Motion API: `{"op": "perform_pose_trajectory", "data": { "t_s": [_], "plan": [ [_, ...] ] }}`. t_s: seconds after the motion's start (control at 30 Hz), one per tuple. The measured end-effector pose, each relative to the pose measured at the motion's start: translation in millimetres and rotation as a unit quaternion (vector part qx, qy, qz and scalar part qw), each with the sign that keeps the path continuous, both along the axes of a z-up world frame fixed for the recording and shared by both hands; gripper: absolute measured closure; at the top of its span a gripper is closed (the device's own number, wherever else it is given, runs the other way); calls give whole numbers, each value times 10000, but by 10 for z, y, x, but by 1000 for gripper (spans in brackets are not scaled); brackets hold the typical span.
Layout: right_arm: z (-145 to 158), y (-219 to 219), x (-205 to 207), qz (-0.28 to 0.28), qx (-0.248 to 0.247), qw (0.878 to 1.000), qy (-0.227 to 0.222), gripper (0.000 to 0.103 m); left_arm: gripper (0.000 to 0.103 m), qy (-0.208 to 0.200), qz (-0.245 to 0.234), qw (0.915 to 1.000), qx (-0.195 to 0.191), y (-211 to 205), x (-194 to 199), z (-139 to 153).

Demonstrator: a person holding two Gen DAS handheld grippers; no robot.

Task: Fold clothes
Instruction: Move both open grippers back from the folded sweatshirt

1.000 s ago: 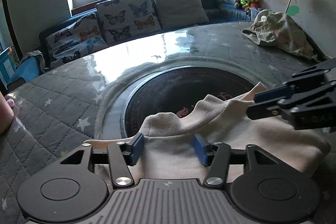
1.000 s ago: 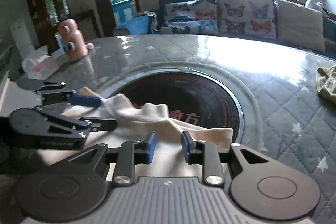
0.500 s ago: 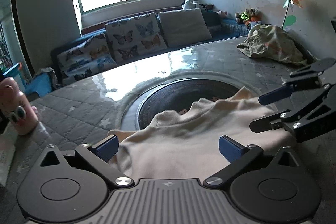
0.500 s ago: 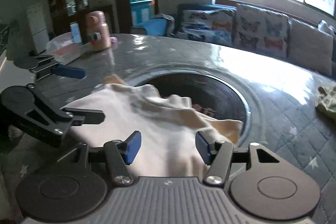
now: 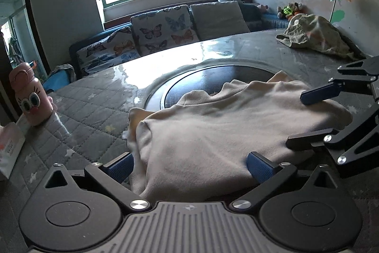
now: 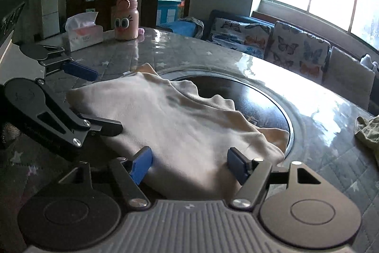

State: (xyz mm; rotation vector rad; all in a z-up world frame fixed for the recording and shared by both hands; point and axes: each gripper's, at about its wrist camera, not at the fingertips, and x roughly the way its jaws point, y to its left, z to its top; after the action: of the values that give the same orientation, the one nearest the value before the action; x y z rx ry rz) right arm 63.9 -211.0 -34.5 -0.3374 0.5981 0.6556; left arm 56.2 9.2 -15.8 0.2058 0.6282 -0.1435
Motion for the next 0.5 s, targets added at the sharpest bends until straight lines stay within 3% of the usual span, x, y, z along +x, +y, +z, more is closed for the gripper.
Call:
{"op": "perform_pose_trajectory", "data": {
  "t_s": [0.23,0.5],
  "plan": [
    [145,-125,-50,-216,154,9995,-161,31,0,-209,222,9995,-82,87,-43,131],
    [2,-190,2,-379,15,9993,42,28,0,34,545,9984,-130,231,-16,-18]
  ]
}}
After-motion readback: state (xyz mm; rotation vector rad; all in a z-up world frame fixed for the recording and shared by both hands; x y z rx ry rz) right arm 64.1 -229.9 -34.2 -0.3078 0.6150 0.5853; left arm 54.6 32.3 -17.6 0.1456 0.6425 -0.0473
